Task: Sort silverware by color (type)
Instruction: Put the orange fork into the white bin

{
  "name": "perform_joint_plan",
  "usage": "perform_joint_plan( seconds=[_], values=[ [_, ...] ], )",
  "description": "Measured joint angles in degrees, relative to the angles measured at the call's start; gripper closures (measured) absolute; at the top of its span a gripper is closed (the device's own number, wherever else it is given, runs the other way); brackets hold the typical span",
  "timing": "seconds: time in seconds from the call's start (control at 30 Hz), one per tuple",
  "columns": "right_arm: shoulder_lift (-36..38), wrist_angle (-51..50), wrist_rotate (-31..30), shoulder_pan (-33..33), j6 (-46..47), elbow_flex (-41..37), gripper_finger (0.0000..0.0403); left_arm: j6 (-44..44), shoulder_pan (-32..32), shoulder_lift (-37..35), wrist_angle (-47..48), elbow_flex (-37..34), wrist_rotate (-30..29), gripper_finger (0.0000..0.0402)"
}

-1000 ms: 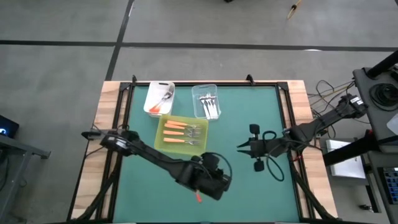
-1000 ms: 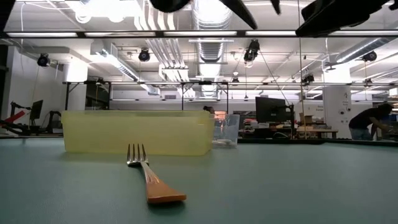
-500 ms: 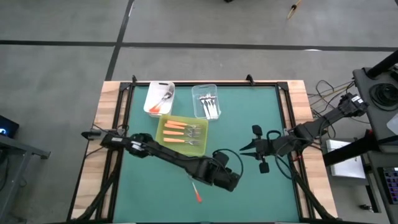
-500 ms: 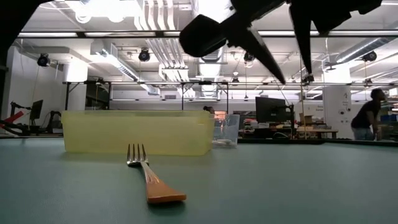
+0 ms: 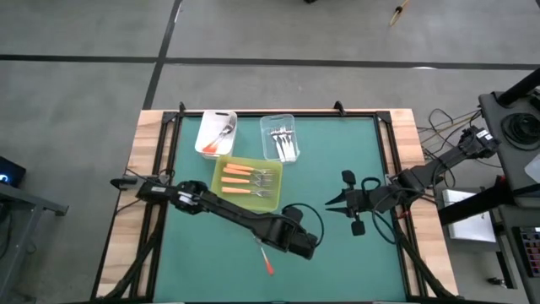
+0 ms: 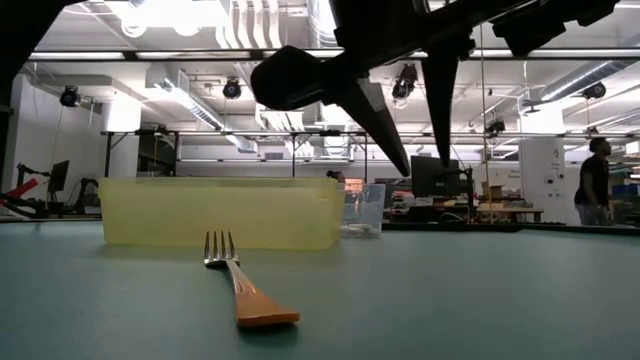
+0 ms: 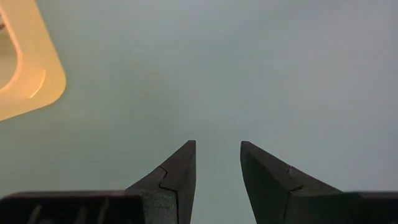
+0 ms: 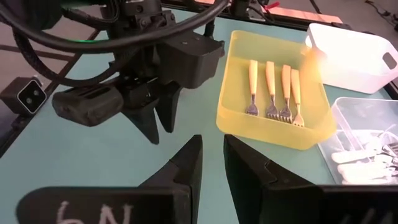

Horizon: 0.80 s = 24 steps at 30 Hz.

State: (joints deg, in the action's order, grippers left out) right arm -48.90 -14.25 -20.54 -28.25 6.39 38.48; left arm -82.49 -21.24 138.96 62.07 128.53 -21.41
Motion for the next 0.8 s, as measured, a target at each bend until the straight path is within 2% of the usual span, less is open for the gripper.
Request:
perform_joint_plan(
  seconds=[0.17,0.47,0.67,0.8],
  values=[
    [-0.02,-0.04,0.01,0.0,0.0,-0.02,0.0346,-1.12,-0.08,0.0,1.51,-0.11,0.0,0.0294],
    [-0.02,-1.7,0.01,0.0,0.02,-0.02,0.0346,-8.82,-0.08,-0.02,2.34,-0.35,0.13,0.0294],
    [-0.02,-2.35,0.01,0.0,0.0,-0.71,0.0346,-13.47,-0.41,-0.01,6.63,-0.74,0.35,0.0294],
    [0.03,-3.85,0.01,0.0,0.23,-1.06,0.0346,-14.09,-0.58,0.0,6.97,-0.94,0.81,0.0294]
  ],
)
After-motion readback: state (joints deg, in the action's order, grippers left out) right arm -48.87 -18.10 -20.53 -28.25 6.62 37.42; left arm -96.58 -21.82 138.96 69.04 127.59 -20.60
